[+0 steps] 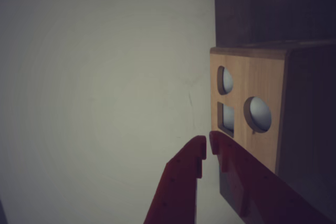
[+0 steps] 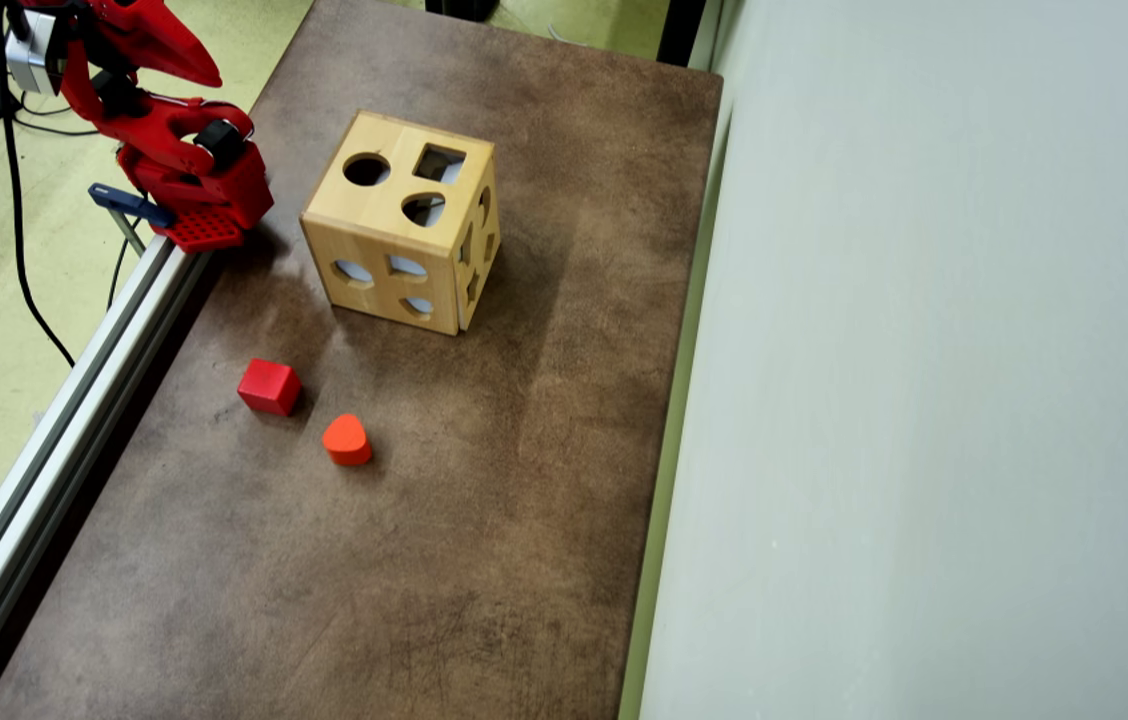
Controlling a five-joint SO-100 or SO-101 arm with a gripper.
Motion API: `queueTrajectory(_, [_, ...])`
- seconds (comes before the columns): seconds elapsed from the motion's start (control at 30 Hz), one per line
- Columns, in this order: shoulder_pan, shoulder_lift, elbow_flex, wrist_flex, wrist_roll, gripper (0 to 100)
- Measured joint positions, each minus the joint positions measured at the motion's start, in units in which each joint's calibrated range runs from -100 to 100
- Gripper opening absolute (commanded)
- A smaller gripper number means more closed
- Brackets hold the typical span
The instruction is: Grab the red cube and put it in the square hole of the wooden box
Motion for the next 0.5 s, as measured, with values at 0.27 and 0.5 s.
queueTrajectory(0.27, [-7.62, -0.08, 0.0, 0.0, -0.1, 2])
queueTrajectory(0.5, [-8.41, -0.08, 0.0, 0.0, -0.1, 2])
